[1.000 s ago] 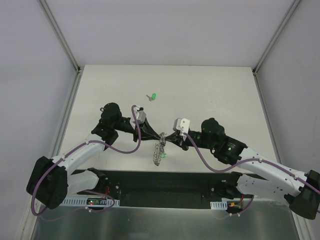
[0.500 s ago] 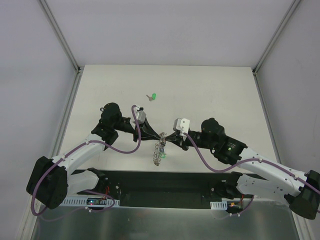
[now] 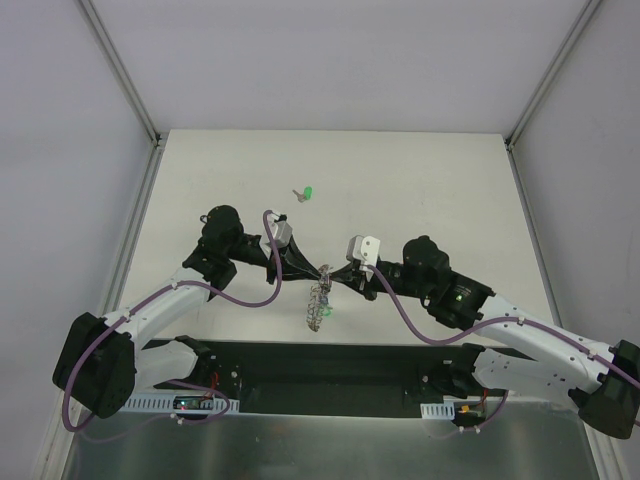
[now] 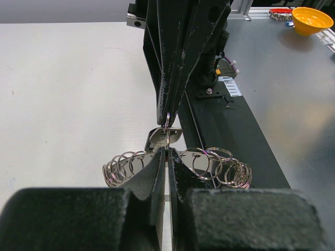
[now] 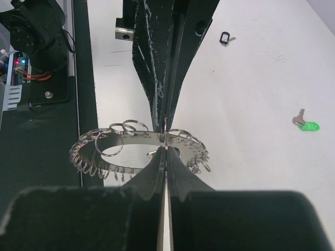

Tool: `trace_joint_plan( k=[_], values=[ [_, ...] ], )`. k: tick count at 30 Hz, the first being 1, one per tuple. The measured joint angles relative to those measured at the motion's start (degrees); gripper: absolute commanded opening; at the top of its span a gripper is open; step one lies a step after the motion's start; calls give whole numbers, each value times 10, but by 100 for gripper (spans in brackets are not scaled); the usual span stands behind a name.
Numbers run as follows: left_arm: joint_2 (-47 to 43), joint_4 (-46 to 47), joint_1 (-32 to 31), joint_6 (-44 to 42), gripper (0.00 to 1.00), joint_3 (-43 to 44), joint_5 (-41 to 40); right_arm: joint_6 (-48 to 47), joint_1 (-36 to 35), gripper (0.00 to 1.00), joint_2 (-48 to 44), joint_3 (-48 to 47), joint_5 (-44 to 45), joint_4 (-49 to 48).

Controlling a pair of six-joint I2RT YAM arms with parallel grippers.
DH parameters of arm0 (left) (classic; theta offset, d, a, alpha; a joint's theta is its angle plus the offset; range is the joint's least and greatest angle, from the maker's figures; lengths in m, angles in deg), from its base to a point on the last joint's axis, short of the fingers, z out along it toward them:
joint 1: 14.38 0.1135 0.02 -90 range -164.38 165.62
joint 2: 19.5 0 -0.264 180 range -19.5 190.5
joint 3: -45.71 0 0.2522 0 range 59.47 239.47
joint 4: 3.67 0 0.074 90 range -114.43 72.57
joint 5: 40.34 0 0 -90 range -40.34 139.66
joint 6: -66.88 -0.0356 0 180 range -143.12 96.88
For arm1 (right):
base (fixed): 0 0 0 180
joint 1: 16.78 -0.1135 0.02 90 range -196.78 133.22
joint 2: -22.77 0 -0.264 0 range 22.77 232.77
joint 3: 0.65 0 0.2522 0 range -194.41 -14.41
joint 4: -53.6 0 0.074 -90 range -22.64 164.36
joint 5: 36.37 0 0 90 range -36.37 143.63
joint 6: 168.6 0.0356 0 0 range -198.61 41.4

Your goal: Put the keys on the keyring

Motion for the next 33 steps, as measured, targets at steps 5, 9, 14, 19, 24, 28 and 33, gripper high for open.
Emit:
trace_joint_plan(
  k=[5,9,14,19,24,28,33],
  values=[
    [0,0,0,0,0,0,0,1,0,1,0,0,1,-1],
    [0,0,0,0,0,0,0,1,0,1,0,0,1,-1],
    [0,0,0,0,0,0,-1,1,0,1,0,0,0,-1],
    [0,-2,0,0,0,0,-5,1,0,1,0,0,0,-1],
    [0,-4,0,0,0,0,-10,1,0,1,0,0,0,-1],
    [0,-4,0,0,0,0,-10,1,0,1,0,0,1,-1],
    [0,-5,0,0,0,0,-10,2,0,1,0,0,0,-1]
  ],
)
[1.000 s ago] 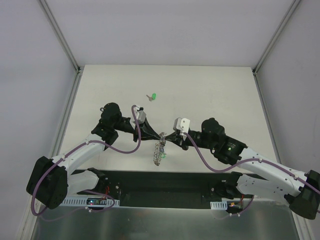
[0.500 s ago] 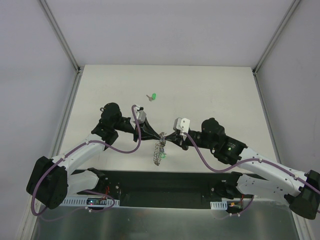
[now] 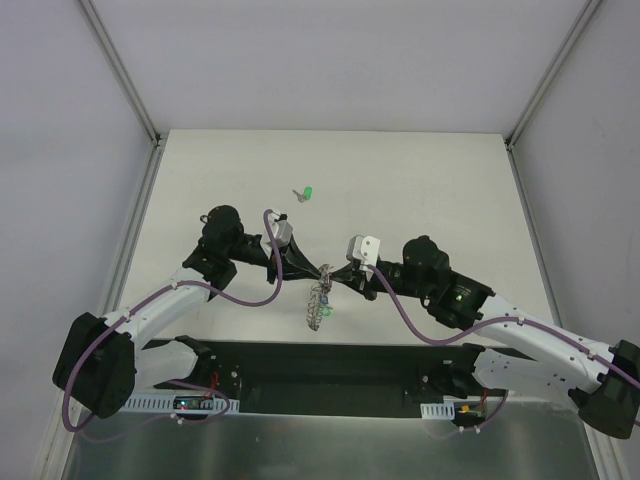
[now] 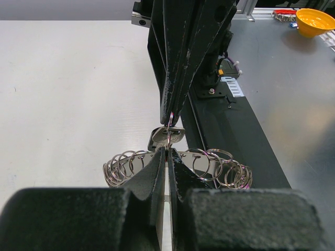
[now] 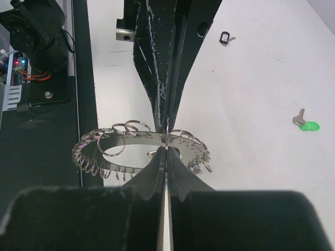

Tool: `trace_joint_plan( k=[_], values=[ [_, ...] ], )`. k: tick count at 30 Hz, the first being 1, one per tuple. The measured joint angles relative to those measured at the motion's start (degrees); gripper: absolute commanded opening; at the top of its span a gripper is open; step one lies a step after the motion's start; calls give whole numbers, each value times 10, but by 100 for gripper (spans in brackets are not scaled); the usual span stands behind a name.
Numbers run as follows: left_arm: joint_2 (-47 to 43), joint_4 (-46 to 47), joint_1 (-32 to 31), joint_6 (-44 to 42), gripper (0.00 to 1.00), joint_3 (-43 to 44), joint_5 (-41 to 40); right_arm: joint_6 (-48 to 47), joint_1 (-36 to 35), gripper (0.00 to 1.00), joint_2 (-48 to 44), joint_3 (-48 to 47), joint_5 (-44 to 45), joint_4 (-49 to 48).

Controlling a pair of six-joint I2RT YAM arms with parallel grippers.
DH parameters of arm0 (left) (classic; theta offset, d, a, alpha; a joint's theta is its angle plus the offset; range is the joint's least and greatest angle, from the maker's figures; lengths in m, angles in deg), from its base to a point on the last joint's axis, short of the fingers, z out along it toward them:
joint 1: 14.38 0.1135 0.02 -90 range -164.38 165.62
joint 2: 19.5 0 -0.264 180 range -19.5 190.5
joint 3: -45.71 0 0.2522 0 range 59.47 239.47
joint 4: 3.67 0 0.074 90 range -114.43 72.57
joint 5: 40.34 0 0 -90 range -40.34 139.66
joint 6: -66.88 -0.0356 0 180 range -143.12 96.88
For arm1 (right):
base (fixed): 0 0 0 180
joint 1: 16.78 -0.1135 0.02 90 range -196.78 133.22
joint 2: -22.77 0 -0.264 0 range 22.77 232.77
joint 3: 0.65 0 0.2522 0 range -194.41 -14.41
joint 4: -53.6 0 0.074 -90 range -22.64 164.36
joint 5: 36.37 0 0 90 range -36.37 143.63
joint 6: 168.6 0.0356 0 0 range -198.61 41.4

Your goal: Put the keys on the keyring

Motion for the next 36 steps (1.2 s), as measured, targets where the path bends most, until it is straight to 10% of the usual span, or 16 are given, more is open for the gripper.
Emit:
trace_joint_plan(
  k=[36],
  values=[
    [-1,-1,0,-1,0,0,-5,6,0,1,-3,0,3,-8]
  ],
)
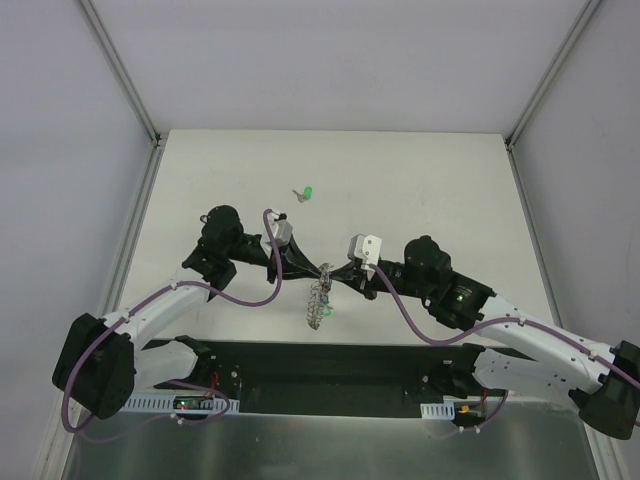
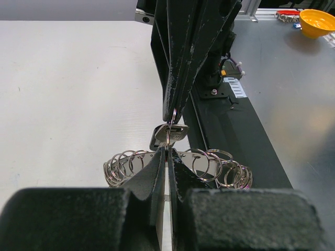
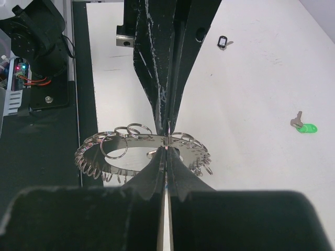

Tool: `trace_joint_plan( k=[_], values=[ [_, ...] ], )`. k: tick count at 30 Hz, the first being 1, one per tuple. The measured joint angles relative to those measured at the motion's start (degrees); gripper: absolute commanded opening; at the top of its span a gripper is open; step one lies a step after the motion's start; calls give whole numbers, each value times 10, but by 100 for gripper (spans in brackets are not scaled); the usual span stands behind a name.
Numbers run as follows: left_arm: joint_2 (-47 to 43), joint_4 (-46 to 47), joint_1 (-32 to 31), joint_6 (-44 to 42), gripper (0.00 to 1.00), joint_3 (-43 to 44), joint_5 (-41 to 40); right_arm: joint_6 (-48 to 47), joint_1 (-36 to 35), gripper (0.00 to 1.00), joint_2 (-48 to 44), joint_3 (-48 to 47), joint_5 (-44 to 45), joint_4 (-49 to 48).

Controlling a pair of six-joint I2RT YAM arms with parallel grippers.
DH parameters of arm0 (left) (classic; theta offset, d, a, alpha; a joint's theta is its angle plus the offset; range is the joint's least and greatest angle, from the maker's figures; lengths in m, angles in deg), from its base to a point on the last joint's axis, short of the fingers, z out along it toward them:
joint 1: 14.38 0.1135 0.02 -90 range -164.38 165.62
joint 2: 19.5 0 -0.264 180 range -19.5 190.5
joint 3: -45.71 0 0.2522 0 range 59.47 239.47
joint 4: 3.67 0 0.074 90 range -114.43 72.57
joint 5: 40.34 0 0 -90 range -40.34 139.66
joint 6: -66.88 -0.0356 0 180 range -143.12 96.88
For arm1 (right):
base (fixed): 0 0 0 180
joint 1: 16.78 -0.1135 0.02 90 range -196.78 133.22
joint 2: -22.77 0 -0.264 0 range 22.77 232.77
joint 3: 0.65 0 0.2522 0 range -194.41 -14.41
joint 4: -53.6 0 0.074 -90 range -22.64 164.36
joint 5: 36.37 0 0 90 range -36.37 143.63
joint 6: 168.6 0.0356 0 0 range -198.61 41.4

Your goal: Put the keys on the keyring

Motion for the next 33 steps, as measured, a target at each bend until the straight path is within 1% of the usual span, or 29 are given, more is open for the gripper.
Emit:
trace_joint_plan(
  k=[33],
  values=[
    [-5,-3,1,-1,0,0,0,0,0,1,15,0,2,0]
  ],
)
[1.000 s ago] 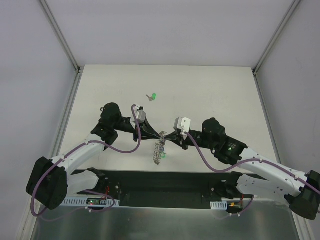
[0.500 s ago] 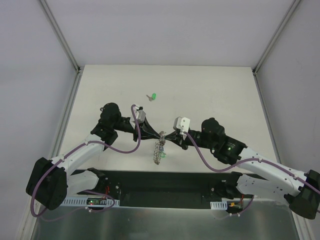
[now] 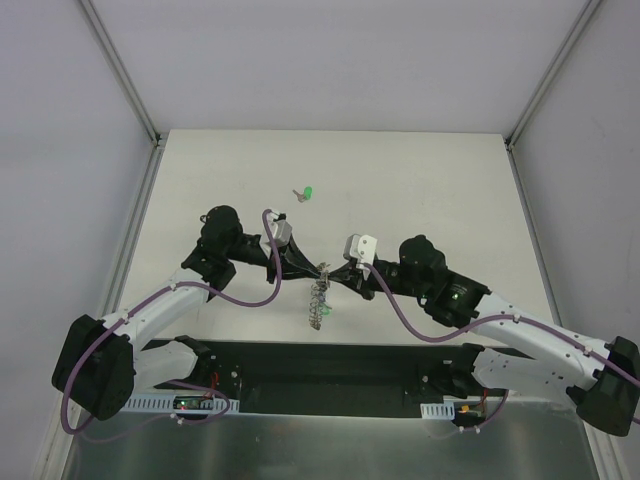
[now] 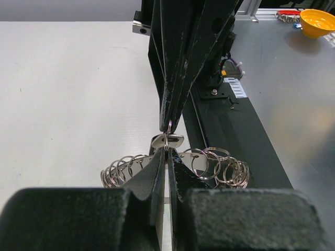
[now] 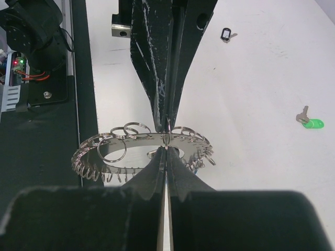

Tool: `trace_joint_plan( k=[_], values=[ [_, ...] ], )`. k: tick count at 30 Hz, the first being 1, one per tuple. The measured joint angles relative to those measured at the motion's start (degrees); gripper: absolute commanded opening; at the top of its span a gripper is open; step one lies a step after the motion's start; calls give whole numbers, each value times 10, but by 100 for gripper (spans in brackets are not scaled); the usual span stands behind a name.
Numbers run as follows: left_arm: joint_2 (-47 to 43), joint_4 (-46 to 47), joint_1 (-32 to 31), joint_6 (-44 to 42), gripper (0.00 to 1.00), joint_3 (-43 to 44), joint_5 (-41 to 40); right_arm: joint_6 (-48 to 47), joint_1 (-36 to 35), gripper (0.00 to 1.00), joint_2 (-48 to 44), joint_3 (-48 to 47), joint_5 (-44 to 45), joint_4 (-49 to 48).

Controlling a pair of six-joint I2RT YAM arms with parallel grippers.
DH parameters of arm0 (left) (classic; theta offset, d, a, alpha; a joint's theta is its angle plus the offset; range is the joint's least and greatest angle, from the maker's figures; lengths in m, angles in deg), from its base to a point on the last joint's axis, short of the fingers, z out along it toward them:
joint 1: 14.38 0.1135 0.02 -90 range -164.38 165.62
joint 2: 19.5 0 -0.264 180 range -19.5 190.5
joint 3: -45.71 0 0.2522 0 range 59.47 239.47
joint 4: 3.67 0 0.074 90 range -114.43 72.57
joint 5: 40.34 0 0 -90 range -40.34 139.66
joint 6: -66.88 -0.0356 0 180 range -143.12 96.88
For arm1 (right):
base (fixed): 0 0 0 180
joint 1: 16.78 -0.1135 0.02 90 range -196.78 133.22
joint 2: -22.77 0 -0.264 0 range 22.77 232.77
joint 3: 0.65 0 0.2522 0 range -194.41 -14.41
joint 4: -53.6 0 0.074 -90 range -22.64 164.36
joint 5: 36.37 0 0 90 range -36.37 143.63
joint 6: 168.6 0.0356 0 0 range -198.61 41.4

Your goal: Put the keys on the keyring

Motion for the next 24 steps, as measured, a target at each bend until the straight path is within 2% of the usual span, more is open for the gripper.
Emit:
trace_joint_plan(
  k=[18,24],
  values=[
    [0,1,-1,9,0,0,-1,0,-1,1,12,0,-7,0],
    [0,-7,-5,26,0,1,-29,-6,-4,1,12,0,1,1]
  ],
)
